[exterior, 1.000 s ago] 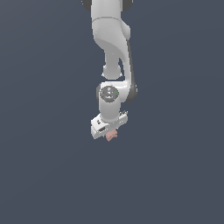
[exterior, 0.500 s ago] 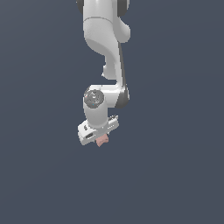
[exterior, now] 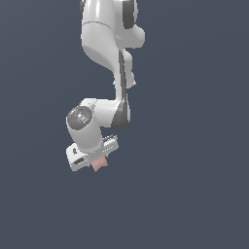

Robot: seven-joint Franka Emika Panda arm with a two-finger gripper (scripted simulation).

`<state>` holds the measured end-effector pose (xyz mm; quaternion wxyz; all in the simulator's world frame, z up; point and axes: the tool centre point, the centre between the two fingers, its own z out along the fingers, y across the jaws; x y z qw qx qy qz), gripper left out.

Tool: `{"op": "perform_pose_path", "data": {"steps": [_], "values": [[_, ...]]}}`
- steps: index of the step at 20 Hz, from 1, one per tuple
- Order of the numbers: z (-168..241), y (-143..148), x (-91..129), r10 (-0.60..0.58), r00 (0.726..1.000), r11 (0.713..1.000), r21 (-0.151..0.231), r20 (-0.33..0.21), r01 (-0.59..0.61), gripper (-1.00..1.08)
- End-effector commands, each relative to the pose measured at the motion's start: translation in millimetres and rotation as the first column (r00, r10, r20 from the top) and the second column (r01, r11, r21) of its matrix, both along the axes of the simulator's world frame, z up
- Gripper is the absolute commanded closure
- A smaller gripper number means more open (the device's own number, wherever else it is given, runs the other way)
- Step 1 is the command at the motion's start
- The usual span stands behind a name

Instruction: Pick up the object and move it to a goal position.

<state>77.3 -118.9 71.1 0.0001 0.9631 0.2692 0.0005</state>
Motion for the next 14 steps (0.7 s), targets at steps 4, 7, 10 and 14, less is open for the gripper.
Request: {"op": "perform_pose_path", "data": {"steps": [4,7,10,14], "values": [[6,-26,21,0.001,1.000,1.000,0.000,-0.001,-0.001,1.08],[9,-38,31,0.001,1.000,1.000,0.000,-0.001,-0.001,1.08],[12,-49,40,0.001,1.000,1.000,0.000,-0.001,-0.001,1.08],[15,-62,50,0.001,1.000,1.000,0.000,-0.001,-0.001,1.08]]}}
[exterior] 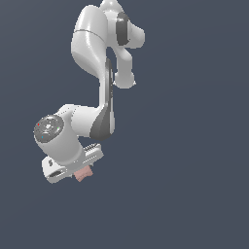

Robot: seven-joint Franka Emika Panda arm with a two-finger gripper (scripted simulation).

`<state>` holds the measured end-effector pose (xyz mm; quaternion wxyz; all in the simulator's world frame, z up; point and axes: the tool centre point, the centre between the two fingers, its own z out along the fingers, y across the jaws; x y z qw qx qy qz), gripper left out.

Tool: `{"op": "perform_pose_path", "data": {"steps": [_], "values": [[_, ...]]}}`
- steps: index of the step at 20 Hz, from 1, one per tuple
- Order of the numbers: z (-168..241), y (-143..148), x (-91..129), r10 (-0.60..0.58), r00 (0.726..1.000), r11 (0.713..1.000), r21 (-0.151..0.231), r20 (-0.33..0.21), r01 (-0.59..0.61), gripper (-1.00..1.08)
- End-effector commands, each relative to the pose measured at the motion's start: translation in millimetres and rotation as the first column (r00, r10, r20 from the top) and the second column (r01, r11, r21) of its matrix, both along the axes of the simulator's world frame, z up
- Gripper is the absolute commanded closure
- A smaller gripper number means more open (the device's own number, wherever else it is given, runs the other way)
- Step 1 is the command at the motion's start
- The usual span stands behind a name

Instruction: Pick up the object and move it to a goal position.

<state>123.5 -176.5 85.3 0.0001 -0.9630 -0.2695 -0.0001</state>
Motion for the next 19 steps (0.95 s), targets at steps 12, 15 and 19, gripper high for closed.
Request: {"op": "perform_pose_path", "data": {"steps": [12,15,19], "values": [[6,-24,21,0.000,1.000,1.000,0.000,0.000,0.000,1.08],[6,-25,22,0.000,1.000,1.000,0.000,0.000,0.000,1.08],[7,-26,23,0.000,1.000,1.000,0.000,0.000,0.000,1.08]]}}
